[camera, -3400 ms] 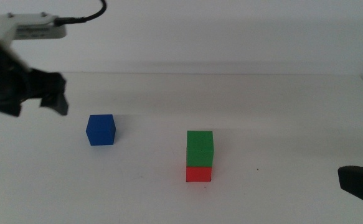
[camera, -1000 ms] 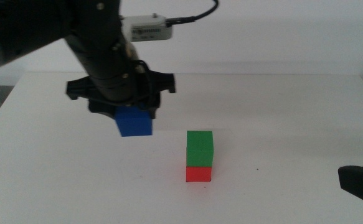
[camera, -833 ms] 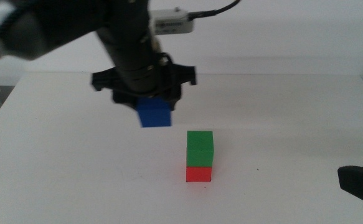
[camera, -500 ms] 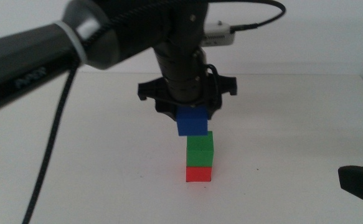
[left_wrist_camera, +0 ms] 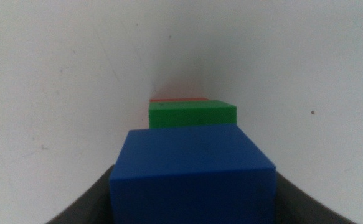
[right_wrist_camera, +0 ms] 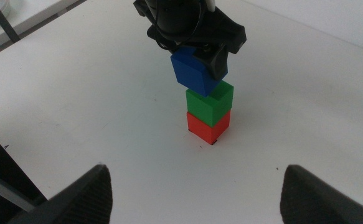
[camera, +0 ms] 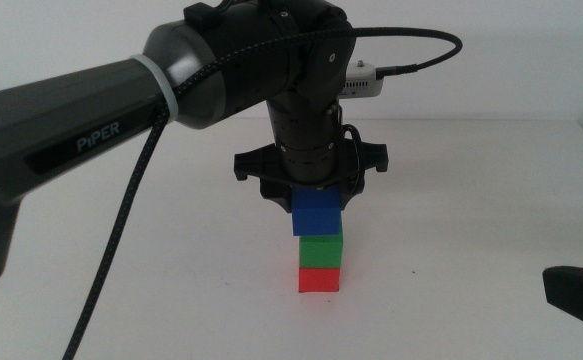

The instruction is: Stack red cubes first, then green, then blue cubes in a specific spot.

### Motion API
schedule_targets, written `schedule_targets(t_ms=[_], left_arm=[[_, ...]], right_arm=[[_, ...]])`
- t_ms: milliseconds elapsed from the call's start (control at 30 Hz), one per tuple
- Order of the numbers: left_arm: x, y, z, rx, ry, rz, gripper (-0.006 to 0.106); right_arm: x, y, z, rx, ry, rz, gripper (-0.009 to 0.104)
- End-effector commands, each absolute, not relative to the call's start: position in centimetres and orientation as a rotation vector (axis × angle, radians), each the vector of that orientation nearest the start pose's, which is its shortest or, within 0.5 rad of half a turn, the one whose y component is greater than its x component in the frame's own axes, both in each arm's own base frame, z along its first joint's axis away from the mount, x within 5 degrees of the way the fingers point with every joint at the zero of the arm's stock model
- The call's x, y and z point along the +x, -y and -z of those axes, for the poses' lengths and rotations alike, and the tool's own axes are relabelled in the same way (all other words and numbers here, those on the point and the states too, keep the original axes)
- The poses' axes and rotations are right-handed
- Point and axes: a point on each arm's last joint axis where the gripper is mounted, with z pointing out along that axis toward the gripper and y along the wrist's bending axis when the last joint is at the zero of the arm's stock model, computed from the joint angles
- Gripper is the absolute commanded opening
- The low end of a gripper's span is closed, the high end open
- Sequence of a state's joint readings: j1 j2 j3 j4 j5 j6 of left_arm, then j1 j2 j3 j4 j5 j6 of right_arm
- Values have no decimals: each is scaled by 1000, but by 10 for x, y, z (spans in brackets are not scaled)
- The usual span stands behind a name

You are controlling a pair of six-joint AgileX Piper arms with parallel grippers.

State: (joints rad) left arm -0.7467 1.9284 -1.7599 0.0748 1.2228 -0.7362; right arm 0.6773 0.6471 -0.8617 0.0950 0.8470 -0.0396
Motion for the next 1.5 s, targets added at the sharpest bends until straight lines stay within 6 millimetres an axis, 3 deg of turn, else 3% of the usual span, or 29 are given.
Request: schedule_targets(t_ms=[0,1267,1333,1367,1467], left_arm=[[306,277,-287,28,-2888,185,-2],[307,286,-273,43,-2896,162,-2],[308,286,-273,46,-2892,166,9],[308,286,-273,71,-2888,166,24],[308,286,-273,74,-2888,166,30]], right_arm=[[81,-72,-373,-721,-2014,-478,92],[81,-72,-373,-721,-2014,-478,92],[81,-72,-373,-721,-2014,-478,92],[81,-72,-373,-721,-2014,-478,92],[81,-72,-373,-721,-2014,-478,92]])
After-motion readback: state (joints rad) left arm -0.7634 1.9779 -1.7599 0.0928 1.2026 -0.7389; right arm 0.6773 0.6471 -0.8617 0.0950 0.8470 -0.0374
